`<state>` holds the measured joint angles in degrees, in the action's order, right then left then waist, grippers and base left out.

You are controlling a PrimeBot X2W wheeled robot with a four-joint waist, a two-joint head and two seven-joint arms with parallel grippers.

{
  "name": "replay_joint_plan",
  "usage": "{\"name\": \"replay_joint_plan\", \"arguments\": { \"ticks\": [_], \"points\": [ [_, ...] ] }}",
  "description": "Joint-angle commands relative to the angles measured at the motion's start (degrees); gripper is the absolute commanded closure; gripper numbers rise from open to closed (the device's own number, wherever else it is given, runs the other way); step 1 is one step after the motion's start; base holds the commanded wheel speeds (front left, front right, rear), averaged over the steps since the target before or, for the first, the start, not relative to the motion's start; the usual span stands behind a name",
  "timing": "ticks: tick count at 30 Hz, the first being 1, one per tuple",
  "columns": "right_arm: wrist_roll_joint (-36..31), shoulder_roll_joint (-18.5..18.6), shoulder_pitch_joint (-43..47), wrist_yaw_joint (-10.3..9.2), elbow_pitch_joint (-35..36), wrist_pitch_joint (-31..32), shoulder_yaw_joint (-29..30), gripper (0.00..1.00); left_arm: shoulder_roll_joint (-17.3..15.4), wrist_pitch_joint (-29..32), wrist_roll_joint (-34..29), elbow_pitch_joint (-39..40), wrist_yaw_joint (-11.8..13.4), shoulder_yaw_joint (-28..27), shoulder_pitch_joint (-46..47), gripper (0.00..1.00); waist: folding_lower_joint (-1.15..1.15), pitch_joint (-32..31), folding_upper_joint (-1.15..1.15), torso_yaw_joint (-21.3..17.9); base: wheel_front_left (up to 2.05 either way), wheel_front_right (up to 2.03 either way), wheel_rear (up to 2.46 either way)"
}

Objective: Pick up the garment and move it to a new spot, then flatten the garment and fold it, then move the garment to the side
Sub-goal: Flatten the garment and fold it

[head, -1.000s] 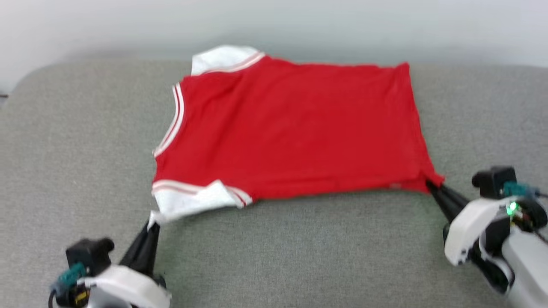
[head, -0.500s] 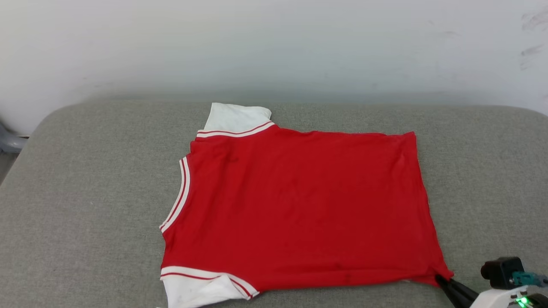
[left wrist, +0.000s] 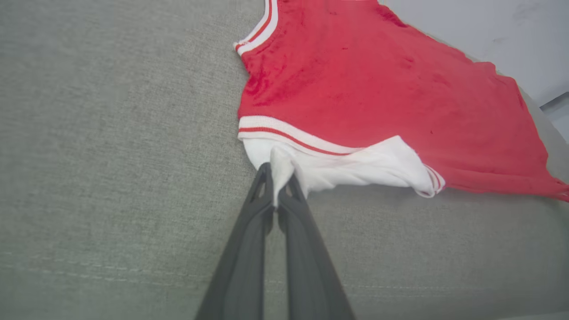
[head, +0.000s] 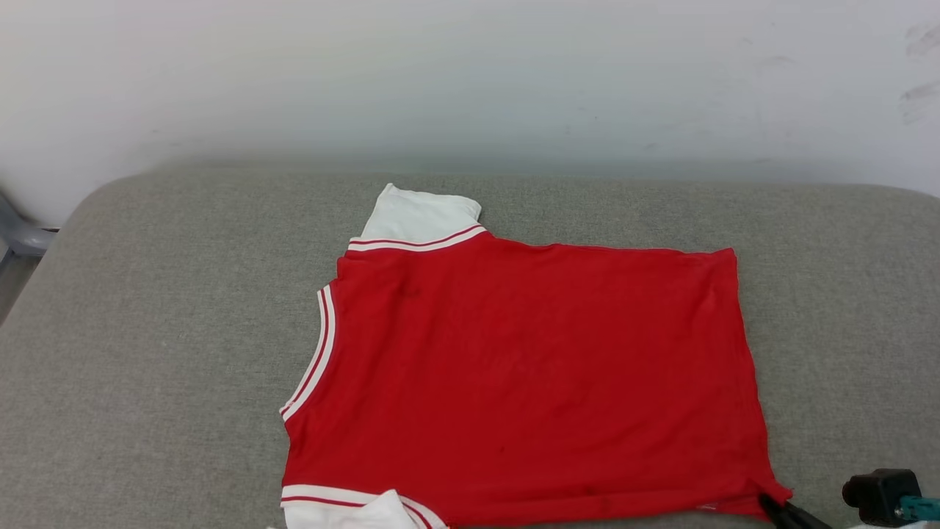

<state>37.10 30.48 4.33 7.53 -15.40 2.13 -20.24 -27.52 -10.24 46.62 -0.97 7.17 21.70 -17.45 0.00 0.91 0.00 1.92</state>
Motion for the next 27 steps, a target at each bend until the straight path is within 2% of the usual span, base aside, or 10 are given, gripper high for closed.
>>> {"name": "replay_joint_plan", "arguments": {
  "ticks": [1, 7, 18, 27],
  "points": [
    [-0.24, -0.15, 0.58, -0.09, 0.67, 0.15, 0.54, 1.00, -0.48, -0.04, -0.52, 0.23, -0.15, -0.09, 1.37, 1.00, 0.00, 0.10, 0.00, 0.00, 0.00, 0.00, 0.00],
    [-1.88, -1.40, -0.95, -0.09, 5.64, 2.39, 3.61, 1.00, -3.10, 1.76, -3.31, 0.38, -1.72, 0.31, 8.79, 1.00, 0.00, 1.63, 0.00, -0.34, 0.00, 0.00, 0.00],
    [-3.58, -3.51, -7.05, -0.09, 9.76, 6.26, 7.59, 1.00, -6.51, 5.97, -6.45, -4.58, -7.32, 0.63, 27.68, 1.00, 0.00, 9.50, 0.00, -2.13, 0.00, 0.00, 0.00],
    [-4.99, -4.30, -15.51, -0.09, 6.58, 8.19, 6.51, 1.00, -5.65, 7.21, -7.56, -13.51, -11.01, 1.71, 40.33, 1.00, 0.00, 16.29, 0.00, -3.40, 0.00, 0.00, 0.00]
  ]
}}
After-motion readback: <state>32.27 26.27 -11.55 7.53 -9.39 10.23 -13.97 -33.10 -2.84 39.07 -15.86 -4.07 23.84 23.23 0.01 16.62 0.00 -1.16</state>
